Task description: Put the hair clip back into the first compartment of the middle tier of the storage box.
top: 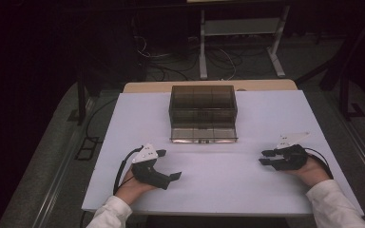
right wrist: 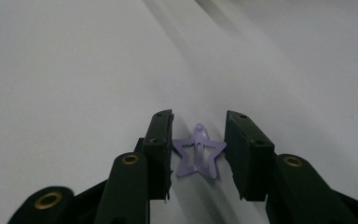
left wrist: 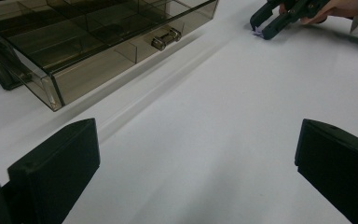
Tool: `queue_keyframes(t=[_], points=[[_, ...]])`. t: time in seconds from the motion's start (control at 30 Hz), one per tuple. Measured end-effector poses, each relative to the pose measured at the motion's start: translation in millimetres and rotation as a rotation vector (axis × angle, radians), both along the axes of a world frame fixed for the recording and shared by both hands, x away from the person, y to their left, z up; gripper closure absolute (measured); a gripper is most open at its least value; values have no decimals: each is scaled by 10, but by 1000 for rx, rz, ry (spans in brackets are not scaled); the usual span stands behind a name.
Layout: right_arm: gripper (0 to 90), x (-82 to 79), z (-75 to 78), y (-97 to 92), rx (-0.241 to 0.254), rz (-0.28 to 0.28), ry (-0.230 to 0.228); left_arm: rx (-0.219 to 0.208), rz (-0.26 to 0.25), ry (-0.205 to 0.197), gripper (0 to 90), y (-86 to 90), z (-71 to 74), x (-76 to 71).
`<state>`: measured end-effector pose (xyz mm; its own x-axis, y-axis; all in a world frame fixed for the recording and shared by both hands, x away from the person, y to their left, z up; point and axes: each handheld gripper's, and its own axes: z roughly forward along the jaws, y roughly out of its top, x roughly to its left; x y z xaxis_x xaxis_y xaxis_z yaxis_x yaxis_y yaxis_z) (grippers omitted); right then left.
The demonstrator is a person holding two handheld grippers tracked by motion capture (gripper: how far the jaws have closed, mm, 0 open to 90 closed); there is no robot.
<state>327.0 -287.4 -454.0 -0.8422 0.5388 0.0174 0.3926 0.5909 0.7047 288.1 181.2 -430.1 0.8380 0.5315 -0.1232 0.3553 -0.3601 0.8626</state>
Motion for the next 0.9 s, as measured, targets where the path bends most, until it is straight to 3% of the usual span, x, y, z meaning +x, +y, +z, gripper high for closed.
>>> queue_keyframes(t=[0.9], points=[[630,12,36,-36,26,-28,34,0,-1,3,0,-5,-2,0]])
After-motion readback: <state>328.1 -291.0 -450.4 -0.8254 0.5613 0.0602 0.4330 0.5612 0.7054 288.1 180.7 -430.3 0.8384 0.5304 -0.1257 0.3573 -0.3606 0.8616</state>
